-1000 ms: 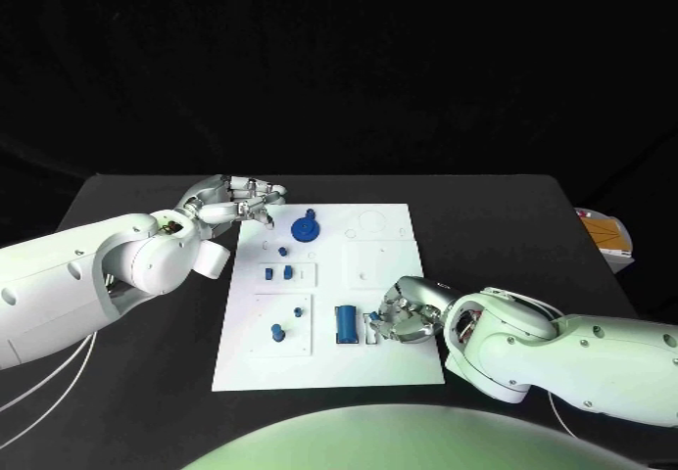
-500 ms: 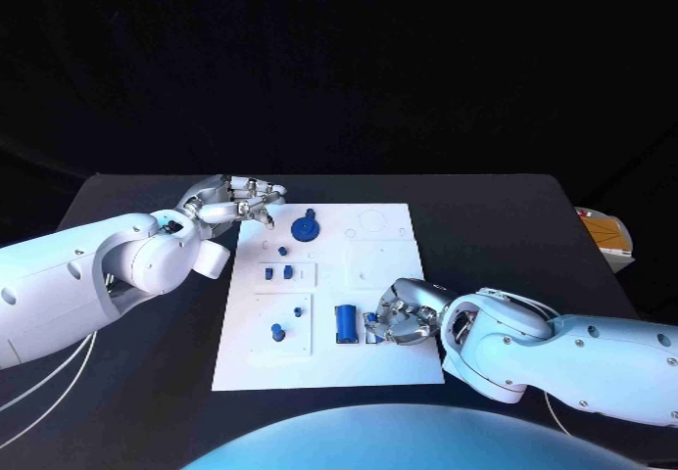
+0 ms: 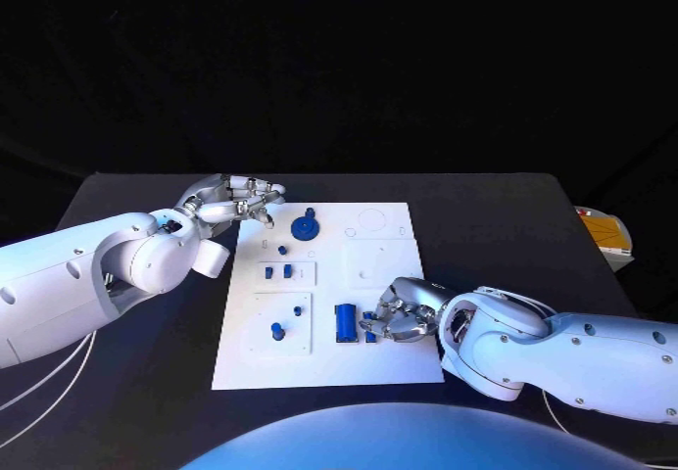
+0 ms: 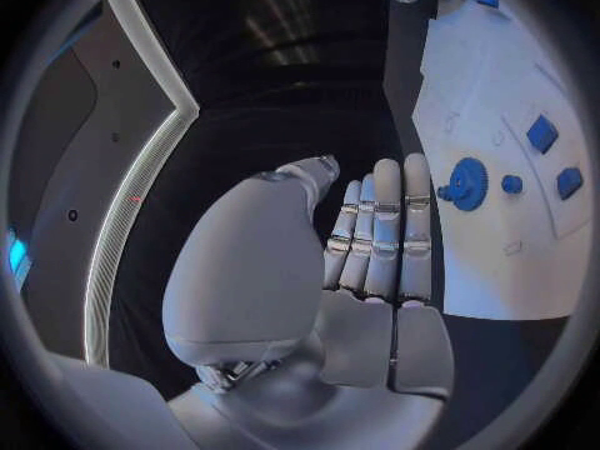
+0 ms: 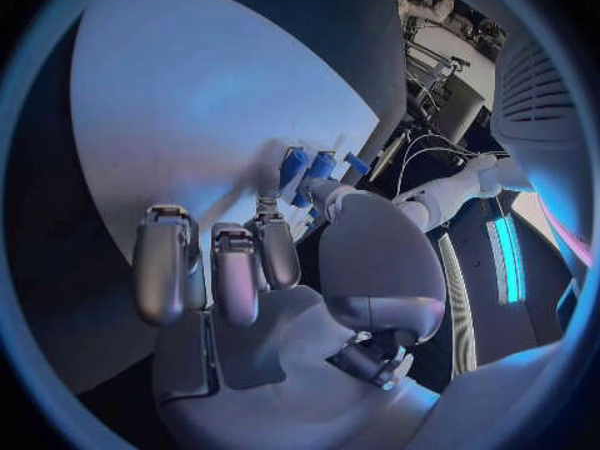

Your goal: Assemble the parts on the task board

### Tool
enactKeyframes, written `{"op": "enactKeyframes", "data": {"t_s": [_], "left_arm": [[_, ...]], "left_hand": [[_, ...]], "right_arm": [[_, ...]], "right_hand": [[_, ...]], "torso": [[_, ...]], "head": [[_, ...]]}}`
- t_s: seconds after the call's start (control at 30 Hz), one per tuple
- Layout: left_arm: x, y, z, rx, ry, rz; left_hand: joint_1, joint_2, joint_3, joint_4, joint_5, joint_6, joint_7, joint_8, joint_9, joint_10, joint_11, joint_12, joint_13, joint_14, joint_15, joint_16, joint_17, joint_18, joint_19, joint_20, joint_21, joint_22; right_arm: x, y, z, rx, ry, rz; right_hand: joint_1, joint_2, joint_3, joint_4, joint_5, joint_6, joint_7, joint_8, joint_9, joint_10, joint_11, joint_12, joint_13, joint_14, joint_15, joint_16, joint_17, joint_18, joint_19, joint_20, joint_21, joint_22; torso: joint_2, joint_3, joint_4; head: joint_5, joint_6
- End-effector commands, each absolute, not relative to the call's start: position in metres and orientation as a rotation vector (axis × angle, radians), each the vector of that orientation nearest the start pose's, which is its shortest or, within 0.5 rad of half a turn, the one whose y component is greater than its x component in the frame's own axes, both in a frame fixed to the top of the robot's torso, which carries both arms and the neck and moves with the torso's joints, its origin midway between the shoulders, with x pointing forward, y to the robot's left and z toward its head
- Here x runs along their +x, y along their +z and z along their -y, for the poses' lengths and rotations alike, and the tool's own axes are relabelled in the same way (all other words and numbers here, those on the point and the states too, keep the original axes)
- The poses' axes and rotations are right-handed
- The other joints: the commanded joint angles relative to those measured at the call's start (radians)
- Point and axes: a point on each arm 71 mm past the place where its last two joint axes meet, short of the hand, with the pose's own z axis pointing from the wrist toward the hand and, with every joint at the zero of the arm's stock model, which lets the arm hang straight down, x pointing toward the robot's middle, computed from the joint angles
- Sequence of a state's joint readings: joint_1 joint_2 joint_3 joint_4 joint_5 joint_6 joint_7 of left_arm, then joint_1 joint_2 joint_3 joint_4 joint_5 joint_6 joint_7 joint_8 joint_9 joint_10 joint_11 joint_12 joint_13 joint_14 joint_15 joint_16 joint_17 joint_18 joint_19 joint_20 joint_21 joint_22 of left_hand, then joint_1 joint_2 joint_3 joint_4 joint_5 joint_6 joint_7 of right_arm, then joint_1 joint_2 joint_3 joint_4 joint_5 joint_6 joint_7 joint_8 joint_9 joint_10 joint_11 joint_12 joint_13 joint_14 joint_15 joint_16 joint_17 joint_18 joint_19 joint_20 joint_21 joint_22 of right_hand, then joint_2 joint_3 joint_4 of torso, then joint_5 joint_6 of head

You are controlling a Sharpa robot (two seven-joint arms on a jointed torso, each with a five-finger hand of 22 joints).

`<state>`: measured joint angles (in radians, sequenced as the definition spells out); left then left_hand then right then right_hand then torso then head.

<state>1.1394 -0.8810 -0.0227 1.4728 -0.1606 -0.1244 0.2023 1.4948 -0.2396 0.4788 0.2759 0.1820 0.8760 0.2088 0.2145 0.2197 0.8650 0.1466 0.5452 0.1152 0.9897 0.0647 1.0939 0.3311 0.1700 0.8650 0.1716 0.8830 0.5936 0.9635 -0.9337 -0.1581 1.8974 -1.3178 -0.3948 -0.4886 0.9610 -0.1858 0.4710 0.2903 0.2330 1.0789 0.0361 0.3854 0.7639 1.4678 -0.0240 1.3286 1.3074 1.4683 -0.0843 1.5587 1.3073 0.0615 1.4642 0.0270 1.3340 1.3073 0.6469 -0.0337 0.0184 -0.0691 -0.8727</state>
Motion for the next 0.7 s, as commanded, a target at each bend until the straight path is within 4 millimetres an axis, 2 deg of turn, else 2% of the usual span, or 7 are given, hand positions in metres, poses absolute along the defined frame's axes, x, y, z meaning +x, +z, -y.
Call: {"op": "enactKeyframes", "data": {"t_s": [0.03,0.17,0.4,0.63,0.7], "left_arm": [[0.482,-0.2142,-0.2288,-1.061,-1.488,-1.727],[0.4821,-0.2143,-0.2287,-1.061,-1.488,-1.728],[0.4822,-0.2145,-0.2289,-1.062,-1.486,-1.73],[0.4823,-0.2147,-0.2298,-1.064,-1.484,-1.729],[0.4824,-0.2147,-0.2302,-1.064,-1.482,-1.729]], "left_hand": [[-0.004,0.007,-0.005,0.001,-0.003,-0.008,0.0,-0.003,0.002,-0.007,-0.002,0.006,-0.001,0.001,0.007,-0.007,0.002,0.014,0.006,-0.002,-0.003,-0.001],[-0.004,0.007,-0.005,0.001,-0.003,-0.008,0.0,-0.003,0.002,-0.007,-0.002,0.006,-0.001,0.001,0.007,-0.007,0.002,0.014,0.006,-0.002,-0.003,-0.001],[-0.005,0.007,-0.005,0.002,-0.003,-0.008,0.0,-0.003,0.002,-0.007,-0.002,0.006,-0.001,0.001,0.008,-0.007,0.002,0.014,0.007,-0.002,-0.004,-0.001],[-0.005,0.007,-0.005,0.002,-0.003,-0.008,0.0,-0.003,0.002,-0.007,-0.002,0.006,-0.001,0.001,0.008,-0.007,0.002,0.014,0.007,-0.002,-0.004,-0.001],[-0.005,0.007,-0.005,0.002,-0.003,-0.008,0.0,-0.003,0.002,-0.007,-0.002,0.006,-0.001,0.001,0.008,-0.007,0.002,0.014,0.007,-0.002,-0.004,-0.001]], "right_arm": [[0.3351,-0.291,0.161,0.17,0.646,-2.138],[0.3354,-0.2909,0.161,0.173,0.648,-2.134],[0.3353,-0.2901,0.1635,0.175,0.651,-2.125],[0.3325,-0.2865,0.1687,0.168,0.677,-2.11],[0.3314,-0.2847,0.1702,0.154,0.683,-2.099]], "right_hand": [[-0.017,-0.001,-0.027,0.001,-0.011,-0.003,0.003,-0.004,-0.003,0.02,-0.008,0.003,0.113,0.098,-0.006,0.005,0.242,-0.018,0.041,-0.007,-0.001,0.205],[-0.032,0.004,-0.06,0.003,-0.039,-0.003,0.002,-0.004,-0.005,0.02,-0.008,0.001,0.113,0.098,-0.006,0.005,0.243,-0.018,0.041,-0.008,-0.003,0.205],[-0.029,0.007,-0.067,0.0,-0.042,-0.004,0.002,-0.004,-0.006,0.019,-0.009,0.0,0.112,0.098,-0.006,0.005,0.242,-0.017,0.04,-0.008,-0.004,0.205],[0.03,0.005,-0.087,-0.005,-0.04,-0.006,0.002,-0.004,-0.008,0.02,-0.009,0.002,0.114,0.099,-0.007,0.006,0.245,-0.018,0.041,-0.008,0.0,0.206],[0.043,0.001,-0.098,-0.004,-0.053,-0.006,0.002,-0.003,-0.009,0.02,-0.009,0.002,0.114,0.099,-0.007,0.006,0.245,-0.018,0.042,-0.008,0.001,0.206]], "torso": [[0.0,-0.0005,-0.0005],[0.0,-0.0001,-0.0002],[0.0,0.0005,-0.0006],[-0.001,0.0017,-0.0022],[-0.001,0.0019,-0.0029]], "head": [[0.001,0.0],[0.001,0.0],[0.002,0.0],[0.005,0.0],[0.006,0.0]]}}
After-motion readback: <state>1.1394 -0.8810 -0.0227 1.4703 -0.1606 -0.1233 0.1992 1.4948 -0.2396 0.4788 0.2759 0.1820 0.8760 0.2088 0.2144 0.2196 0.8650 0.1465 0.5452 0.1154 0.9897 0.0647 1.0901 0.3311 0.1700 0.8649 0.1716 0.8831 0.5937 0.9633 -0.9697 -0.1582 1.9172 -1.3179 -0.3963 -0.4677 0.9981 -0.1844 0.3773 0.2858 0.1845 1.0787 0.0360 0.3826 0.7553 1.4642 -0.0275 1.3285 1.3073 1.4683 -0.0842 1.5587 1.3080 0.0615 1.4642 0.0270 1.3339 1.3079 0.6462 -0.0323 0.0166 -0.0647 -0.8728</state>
